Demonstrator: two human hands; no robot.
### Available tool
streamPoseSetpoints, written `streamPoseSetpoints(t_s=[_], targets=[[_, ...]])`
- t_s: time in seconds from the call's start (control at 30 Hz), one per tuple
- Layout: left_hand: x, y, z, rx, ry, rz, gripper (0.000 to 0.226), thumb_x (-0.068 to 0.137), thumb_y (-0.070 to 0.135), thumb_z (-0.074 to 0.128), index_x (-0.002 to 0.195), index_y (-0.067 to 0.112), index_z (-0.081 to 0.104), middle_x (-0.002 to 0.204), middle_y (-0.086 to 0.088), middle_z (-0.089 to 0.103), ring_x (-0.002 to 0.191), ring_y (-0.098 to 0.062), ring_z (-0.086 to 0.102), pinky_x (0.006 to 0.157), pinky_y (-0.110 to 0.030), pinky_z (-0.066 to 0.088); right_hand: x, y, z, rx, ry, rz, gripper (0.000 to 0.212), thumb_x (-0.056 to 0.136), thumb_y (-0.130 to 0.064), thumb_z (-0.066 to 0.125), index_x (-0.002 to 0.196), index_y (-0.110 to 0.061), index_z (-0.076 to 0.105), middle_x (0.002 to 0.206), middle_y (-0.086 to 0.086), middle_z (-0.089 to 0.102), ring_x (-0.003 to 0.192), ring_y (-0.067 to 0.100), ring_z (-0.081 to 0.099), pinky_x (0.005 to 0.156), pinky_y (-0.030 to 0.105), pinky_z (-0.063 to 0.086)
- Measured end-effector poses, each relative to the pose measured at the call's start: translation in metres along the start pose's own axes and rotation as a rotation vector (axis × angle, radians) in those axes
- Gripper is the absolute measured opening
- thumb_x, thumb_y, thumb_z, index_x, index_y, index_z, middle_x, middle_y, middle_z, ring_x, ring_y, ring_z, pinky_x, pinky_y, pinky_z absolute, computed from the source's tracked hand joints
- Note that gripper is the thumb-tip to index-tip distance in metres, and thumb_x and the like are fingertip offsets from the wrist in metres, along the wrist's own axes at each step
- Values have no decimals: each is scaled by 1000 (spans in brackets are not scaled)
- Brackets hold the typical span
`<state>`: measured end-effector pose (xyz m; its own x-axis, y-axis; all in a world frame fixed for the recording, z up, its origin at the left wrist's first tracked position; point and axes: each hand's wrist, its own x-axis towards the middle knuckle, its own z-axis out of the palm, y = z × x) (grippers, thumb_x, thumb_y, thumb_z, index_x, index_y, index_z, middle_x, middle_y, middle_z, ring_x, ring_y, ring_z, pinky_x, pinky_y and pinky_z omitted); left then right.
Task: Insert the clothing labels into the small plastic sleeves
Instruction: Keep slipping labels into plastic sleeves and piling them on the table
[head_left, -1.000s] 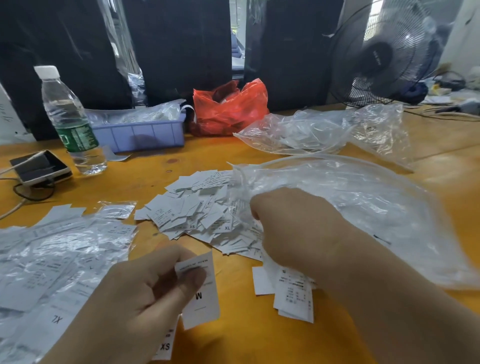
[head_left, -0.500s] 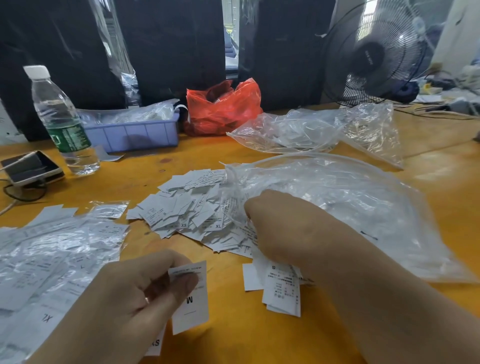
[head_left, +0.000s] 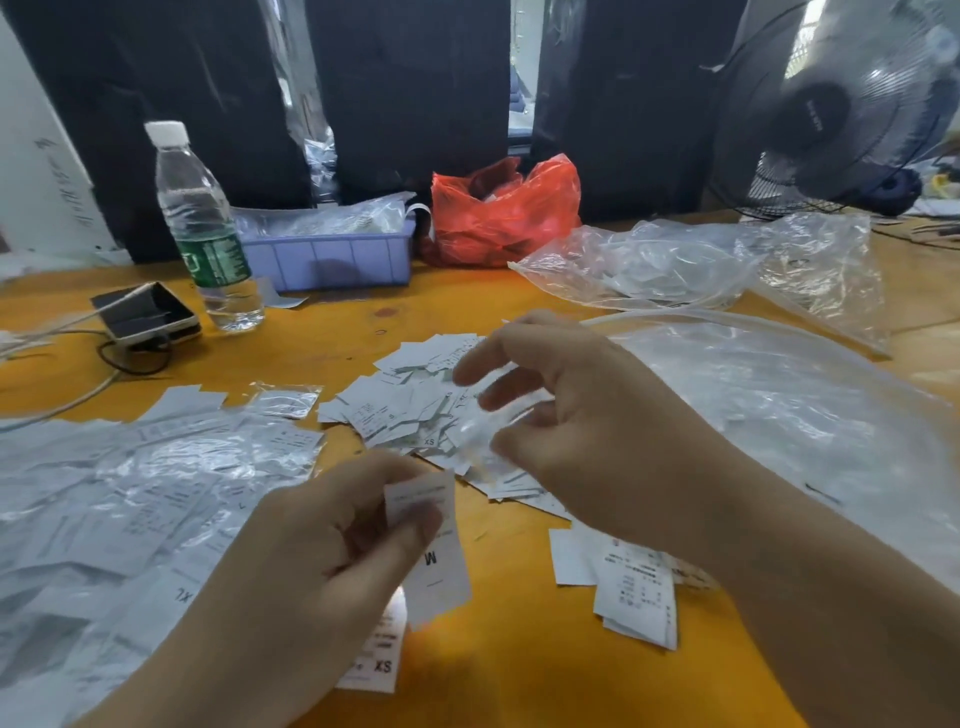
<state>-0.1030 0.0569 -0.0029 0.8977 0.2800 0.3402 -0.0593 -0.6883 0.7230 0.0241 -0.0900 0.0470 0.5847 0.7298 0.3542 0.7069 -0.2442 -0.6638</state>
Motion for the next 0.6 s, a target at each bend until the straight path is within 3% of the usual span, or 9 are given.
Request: streamPoseSetpoints(t_s=[0.07,0.2,0.33,0.4,0.5,0.6], targets=[[2,-8,-2,-17,31,-42,22,86,51,59,107,54,54,72,5,72,61,-21,66,56,-40,53,-2,-3,6,268,-79,29,39,80,3,68,98,-31,68,102,-13,63,96,-2,64,73,34,60],[2,-13,-8,-32,34,-90,44,92,30,58,112,67,43,71,7,70,62,-15,64,57,-29,51,-2,-4,13,524,-161,73,34,69,-5,75,93,-29,71,96,-7,70,98,10,68,79,47,60],[2,-12,-12,-75,5,-58,23,86,29,48,83,38,69,63,6,62,57,-5,57,53,-18,44,-2,-3,18,649,-196,102,34,62,-7,76,86,-30,73,98,2,72,99,18,70,85,50,57],[3,-10,-14,-212,-20,-86,27,85,35,45,82,29,71,65,4,63,58,-3,56,54,-20,45,-1,-3,21,716,-221,124,34,60,-2,75,85,-26,73,95,7,73,97,20,70,82,42,59],[6,-14,-16,-406,-16,-128,51,83,63,38,84,27,74,76,-4,69,67,-15,63,60,-27,50,-1,-1,27,762,-237,170,36,59,0,74,85,-24,73,91,14,74,96,24,71,81,39,58],[6,-14,-17,-372,-24,-134,63,72,79,38,85,27,72,74,-4,68,67,-16,63,61,-33,50,-1,1,32,771,-236,200,38,58,2,73,86,-24,73,92,17,74,96,26,71,82,41,59]])
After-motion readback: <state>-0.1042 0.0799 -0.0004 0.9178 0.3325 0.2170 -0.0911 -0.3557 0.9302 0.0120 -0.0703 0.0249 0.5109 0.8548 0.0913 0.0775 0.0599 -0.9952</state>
